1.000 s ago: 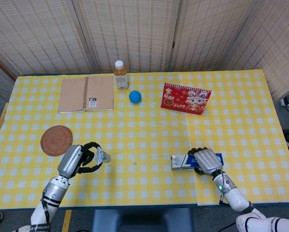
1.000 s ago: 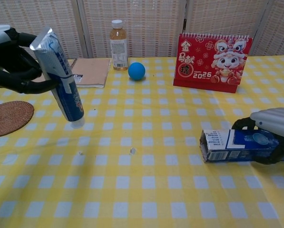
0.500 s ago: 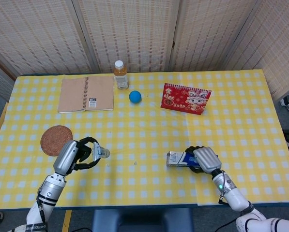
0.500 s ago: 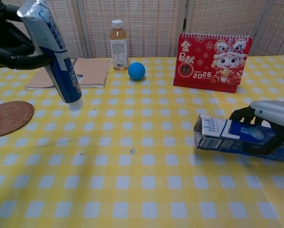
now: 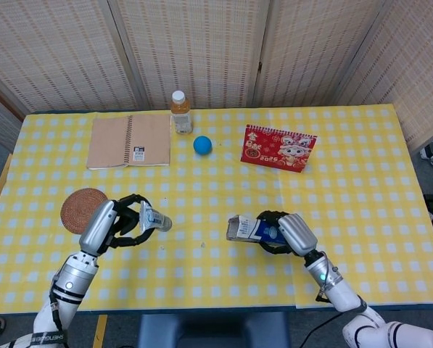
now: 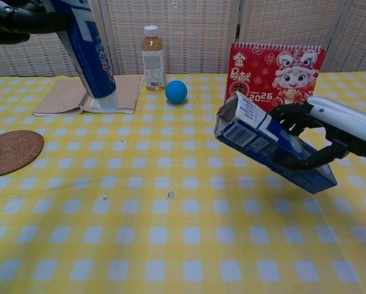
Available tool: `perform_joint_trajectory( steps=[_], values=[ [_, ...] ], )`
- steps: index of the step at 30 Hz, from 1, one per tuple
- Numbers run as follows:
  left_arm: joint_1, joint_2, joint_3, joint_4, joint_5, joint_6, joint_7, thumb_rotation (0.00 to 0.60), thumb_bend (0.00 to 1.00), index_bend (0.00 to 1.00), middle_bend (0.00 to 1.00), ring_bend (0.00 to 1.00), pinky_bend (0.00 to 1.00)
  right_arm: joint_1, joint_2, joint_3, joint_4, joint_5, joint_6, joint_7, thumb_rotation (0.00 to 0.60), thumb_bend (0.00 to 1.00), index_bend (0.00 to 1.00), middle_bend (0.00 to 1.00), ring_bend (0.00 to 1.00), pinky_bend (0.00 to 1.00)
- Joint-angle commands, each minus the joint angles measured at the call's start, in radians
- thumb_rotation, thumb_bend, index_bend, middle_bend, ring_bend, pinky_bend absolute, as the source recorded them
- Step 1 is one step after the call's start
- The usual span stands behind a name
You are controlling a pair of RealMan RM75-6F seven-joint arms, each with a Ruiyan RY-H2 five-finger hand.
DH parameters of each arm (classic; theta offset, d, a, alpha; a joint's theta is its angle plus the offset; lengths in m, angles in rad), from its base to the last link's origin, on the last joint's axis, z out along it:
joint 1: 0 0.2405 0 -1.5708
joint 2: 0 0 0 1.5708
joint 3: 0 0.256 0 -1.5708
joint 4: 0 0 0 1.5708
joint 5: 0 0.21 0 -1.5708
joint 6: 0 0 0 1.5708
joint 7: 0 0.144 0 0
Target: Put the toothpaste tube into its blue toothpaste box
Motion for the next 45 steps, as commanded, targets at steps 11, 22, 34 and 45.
perform_joint_trajectory(
  steps=[11, 22, 34, 45],
  values=[
    [-0.068, 0.065, -0.100, -0.168, -0.115, -0.004, 0.060, 0.600, 0.51, 0.83, 1.00, 1.00, 1.00, 0.067, -0.117, 0.039, 0.025, -0.043, 0.037, 0.058, 0.600, 0.34, 0.44, 0.39, 0.39, 0.44],
    [-0.104, 0.040, -0.108, -0.182, -0.174, 0.014, 0.105, 0.600, 0.51, 0.83, 1.00, 1.00, 1.00, 0.109, -0.251, 0.062, 0.121, -0.026, 0.044, 0.129, 0.600, 0.34, 0.44, 0.39, 0.39, 0.44],
    [-0.132, 0.017, -0.109, -0.182, -0.221, 0.027, 0.125, 0.600, 0.51, 0.84, 1.00, 1.00, 1.00, 0.136, -0.376, 0.095, 0.266, -0.013, 0.100, 0.283, 0.600, 0.34, 0.44, 0.39, 0.39, 0.44],
    [-0.157, -0.023, -0.112, -0.182, -0.241, 0.048, 0.153, 0.600, 0.52, 0.84, 1.00, 1.00, 1.00, 0.159, -0.448, 0.087, 0.335, -0.012, 0.102, 0.346, 0.600, 0.34, 0.44, 0.39, 0.39, 0.44]
  ],
)
